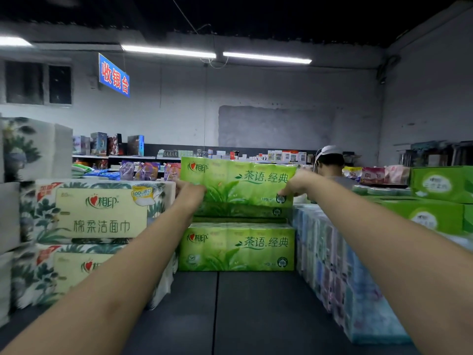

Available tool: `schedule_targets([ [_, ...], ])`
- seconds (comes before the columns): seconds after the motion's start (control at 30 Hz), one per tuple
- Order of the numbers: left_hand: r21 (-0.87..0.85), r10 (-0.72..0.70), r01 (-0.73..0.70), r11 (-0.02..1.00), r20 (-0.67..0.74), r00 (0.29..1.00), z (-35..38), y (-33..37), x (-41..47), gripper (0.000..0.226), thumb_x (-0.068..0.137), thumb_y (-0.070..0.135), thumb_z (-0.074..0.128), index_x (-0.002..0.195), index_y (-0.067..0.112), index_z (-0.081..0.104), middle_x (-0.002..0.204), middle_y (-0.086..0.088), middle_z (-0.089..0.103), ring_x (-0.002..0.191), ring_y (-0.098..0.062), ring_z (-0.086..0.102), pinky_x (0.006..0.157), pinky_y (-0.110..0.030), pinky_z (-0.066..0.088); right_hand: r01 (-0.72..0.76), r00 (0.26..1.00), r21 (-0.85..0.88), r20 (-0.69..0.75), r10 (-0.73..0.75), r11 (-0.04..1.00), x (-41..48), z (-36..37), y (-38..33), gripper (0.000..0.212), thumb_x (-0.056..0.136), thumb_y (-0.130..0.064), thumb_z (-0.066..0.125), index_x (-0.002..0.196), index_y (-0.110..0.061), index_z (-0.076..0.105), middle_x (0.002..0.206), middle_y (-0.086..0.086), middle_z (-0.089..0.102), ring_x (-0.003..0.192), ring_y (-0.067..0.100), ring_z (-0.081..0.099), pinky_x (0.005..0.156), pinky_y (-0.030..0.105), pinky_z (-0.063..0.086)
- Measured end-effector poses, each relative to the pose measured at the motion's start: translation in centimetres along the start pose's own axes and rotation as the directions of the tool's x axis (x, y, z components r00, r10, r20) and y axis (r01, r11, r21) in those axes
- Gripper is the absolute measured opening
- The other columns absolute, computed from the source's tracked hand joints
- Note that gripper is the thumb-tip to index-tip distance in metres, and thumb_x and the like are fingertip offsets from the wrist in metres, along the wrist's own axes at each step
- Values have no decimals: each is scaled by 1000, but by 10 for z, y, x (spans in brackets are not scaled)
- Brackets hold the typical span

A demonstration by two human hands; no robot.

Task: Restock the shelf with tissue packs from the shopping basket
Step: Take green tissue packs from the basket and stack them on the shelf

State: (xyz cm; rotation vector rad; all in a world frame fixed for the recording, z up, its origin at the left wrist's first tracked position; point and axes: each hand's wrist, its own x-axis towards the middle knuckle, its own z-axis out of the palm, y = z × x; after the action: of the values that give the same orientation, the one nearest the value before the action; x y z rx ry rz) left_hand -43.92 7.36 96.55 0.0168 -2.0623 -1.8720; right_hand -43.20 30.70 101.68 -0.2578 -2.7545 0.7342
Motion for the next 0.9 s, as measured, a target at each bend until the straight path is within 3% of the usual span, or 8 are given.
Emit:
schedule_targets([
  [0.1,51,-66,62,997,65,996,-3,-18,7,57,95,17,47,143,6,19,139,-14,41,122,-33,44,110,-44,30,-43,999,-125,15,45,991,2,6,-4,86,79,-41,72,140,4,32,129,16,56,115,28,58,98,40,49],
  [0.17,85,-77,71,994,67,995,-4,-24,10,52,94,18,48,140,5,26,141,-16,42,129,-34,39,110,-44,31,-71,997,-198,-26,67,978,3,12,-4,93,73,-49,74,141,1,34,131,15,57,115,28,59,93,35,51],
  [0.27,76,-68,67,995,-2,998,0,-27,13,60,96,12,47,143,0,11,139,-19,42,128,-34,40,96,-39,36,-91,994,-171,-82,78,981,7,20,-2,90,70,-46,77,135,4,41,125,14,59,112,28,59,84,31,50],
  [0.5,103,-125,118,988,67,990,5,-49,17,73,93,11,44,148,8,-4,148,-21,32,131,-40,37,107,-55,35,-100,994,-215,-62,89,971,12,26,4,97,79,-33,75,148,2,16,146,20,37,130,34,44,102,38,43],
  [0.6,100,-83,79,992,36,996,4,-52,25,70,91,7,43,149,9,2,145,-20,37,122,-38,45,103,-54,39,-66,998,-277,-23,63,959,10,25,5,69,87,-27,68,139,4,35,137,19,46,122,30,50,97,33,46],
  [0.67,114,-53,54,992,-5,999,3,-53,25,67,90,4,42,149,12,10,141,-19,43,98,-29,53,92,-46,47,-28,999,-311,26,38,950,5,24,4,50,92,-16,59,134,6,42,137,18,46,123,30,49,99,32,46],
  [0.77,144,6,4,990,-73,997,3,-54,26,61,91,1,37,148,17,22,138,-15,48,72,-17,47,71,-36,46,22,992,-354,121,22,935,2,22,3,45,92,-3,52,135,6,43,145,18,38,131,32,41,105,36,40],
  [0.9,141,-15,24,990,-69,998,4,-57,25,61,89,-2,35,146,19,31,131,-14,53,72,-19,51,68,-36,48,83,983,-413,181,-7,907,-5,23,3,47,93,-2,50,138,6,40,149,18,34,135,33,36,107,38,38],
])
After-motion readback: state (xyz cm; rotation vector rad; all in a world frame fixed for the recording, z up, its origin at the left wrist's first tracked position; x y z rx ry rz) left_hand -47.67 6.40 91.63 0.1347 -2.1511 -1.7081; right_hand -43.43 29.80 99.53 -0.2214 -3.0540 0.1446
